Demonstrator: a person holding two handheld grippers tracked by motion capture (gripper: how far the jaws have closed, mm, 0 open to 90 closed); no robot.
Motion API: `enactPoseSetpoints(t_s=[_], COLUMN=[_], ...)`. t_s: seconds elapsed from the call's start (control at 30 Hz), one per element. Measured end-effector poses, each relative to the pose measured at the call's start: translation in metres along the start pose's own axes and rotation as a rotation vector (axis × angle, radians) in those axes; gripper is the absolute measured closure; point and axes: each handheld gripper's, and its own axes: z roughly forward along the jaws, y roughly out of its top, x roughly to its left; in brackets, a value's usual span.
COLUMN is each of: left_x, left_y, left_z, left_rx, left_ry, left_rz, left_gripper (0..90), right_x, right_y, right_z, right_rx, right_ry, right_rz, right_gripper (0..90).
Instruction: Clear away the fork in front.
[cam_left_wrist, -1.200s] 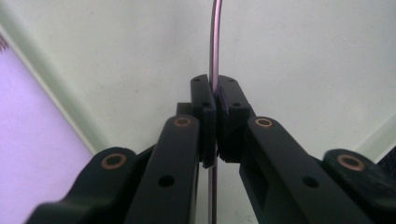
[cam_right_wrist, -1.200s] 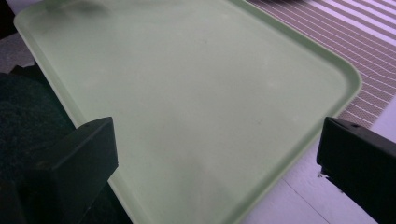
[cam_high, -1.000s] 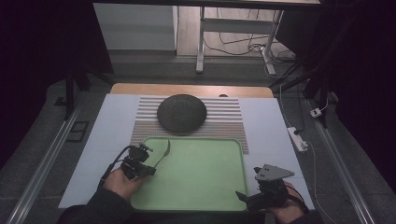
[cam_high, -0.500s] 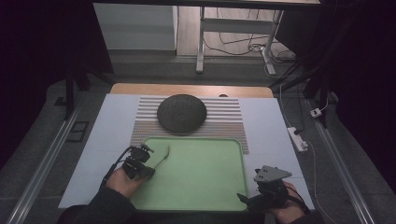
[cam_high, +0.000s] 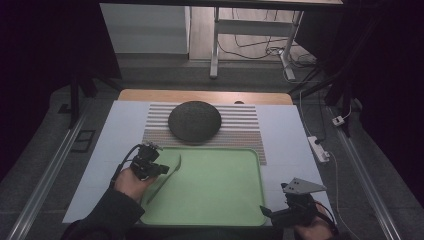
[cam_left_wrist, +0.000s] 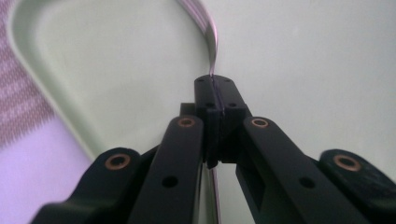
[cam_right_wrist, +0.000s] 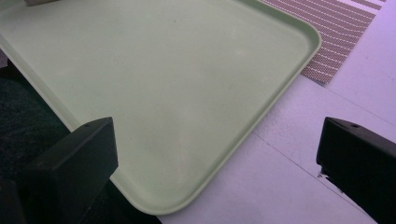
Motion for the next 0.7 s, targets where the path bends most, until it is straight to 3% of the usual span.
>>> enactPoseSetpoints(t_s=[0.27,0.7], left_x=[0.005,-0.014], left_y=[0.017,0.025], left_z=[0.022,0.033], left_rx=[0.006,0.008], left_ry=[0.012,-0.032], left_rz=[0.010,0.072], left_gripper=[88.8,88.8], right_x=[0.004,0.001], right_y=[-0.003,-0.003], right_z=[-0.004,-0.003], right_rx=[0.004,0.008], right_ry=[-0.003,0.028], right_rz=[0.005,0.017], right_gripper=[0.0,0.0])
